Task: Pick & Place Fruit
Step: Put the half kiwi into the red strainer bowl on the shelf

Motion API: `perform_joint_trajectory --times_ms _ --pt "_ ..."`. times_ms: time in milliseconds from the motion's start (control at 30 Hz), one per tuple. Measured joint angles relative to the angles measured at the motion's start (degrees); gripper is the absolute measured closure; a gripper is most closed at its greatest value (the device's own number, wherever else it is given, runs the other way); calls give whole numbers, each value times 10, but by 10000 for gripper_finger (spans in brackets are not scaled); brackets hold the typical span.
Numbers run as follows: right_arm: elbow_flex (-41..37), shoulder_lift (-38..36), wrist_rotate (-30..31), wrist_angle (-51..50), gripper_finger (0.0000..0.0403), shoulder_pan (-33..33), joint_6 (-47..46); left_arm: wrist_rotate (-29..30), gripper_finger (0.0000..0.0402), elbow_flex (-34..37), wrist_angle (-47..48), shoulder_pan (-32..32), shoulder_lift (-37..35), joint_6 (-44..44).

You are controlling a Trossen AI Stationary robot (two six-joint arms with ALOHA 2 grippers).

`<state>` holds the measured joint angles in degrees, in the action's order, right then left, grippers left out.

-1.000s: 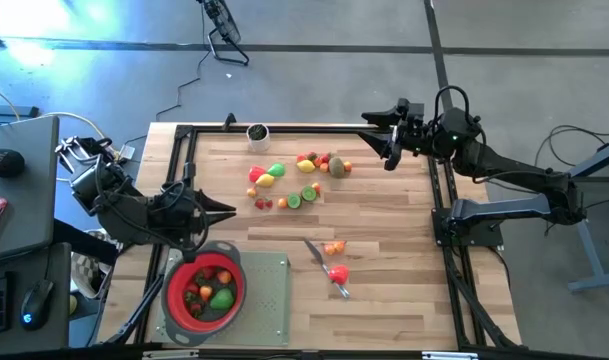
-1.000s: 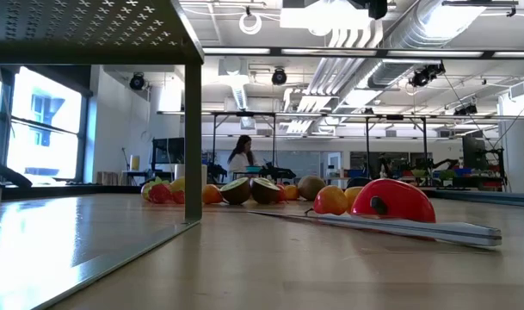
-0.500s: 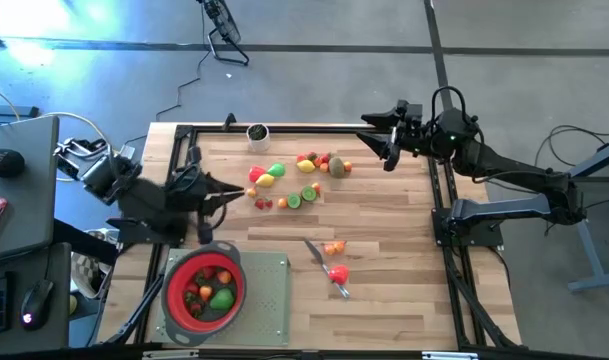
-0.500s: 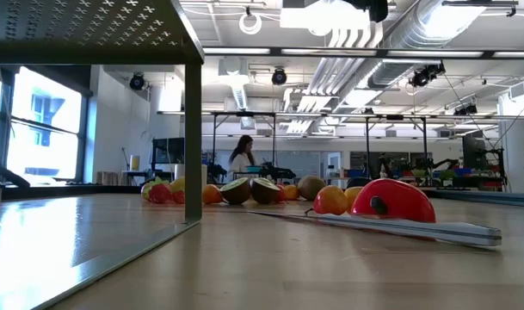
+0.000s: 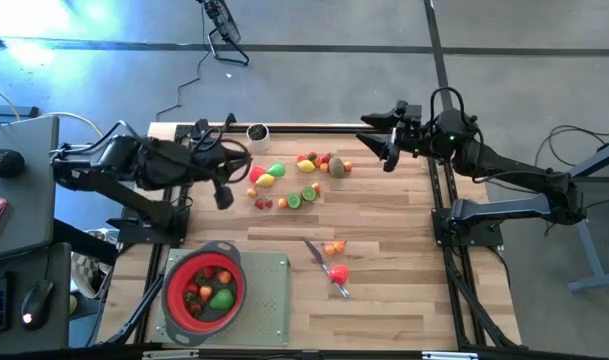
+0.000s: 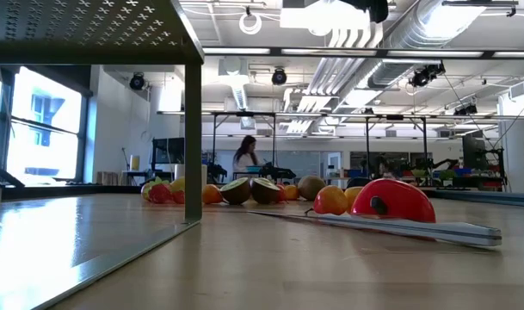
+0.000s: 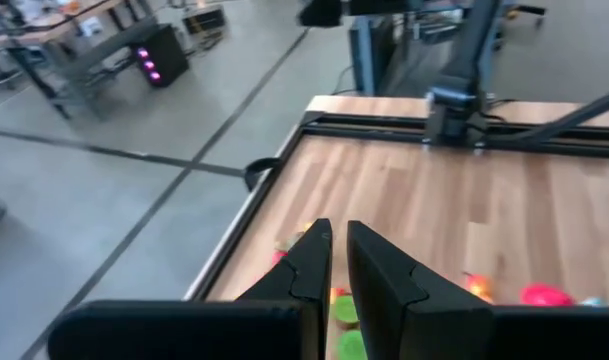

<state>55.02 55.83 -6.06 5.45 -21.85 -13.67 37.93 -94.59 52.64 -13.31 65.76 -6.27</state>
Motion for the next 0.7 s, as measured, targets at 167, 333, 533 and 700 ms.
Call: perform_joint_trajectory --times_ms 167,333,533,700 --pt "0 0 0 -12 133 0 1 -21 369 0 0 36 0 1" --pt "0 0 2 -19 133 0 4 -33 369 8 -14 61 0 0" --pt "0 0 2 -20 133 0 4 -38 369 85 -130 92 1 1" --pt "0 0 2 -20 133 0 5 -80 369 133 -213 111 0 25"
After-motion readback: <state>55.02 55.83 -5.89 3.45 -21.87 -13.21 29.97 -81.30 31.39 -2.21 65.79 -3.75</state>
